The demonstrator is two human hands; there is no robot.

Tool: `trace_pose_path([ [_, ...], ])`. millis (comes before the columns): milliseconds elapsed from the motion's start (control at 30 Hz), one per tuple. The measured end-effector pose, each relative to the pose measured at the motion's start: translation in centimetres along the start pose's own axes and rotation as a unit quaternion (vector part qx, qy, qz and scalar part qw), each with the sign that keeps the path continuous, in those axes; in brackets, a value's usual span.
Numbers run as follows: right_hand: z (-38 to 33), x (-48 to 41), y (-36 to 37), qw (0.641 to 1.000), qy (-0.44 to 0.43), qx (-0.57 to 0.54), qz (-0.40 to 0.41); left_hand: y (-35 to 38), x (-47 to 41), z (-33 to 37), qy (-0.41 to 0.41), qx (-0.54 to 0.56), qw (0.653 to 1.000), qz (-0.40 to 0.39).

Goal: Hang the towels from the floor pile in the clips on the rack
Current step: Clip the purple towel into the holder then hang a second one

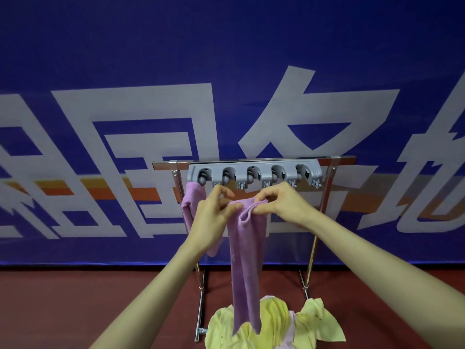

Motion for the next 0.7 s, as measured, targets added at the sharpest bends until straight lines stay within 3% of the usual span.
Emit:
trace_pose_path([
  [267,-0.4,-0.1,0.3,0.997,-0.001,-0.024,0.073,0.0,-0.4,-0.1,-0.018,0.008,1.000,0.012],
  [700,-1.2,0.2,-0.8,0.989,0.026,-0.090,0.112,0.1,0.7,-0.3,-0.051,0.167,0.985,0.003],
])
Point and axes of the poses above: each hand's wrist, its own x-axis away from the middle knuckle, its own y-axis out of the palm, z = x × y, the point moved 5 cm from there along -x, towards the middle knuckle, and after that the axes turned 8 degrees about x, right-handed, at the moved point
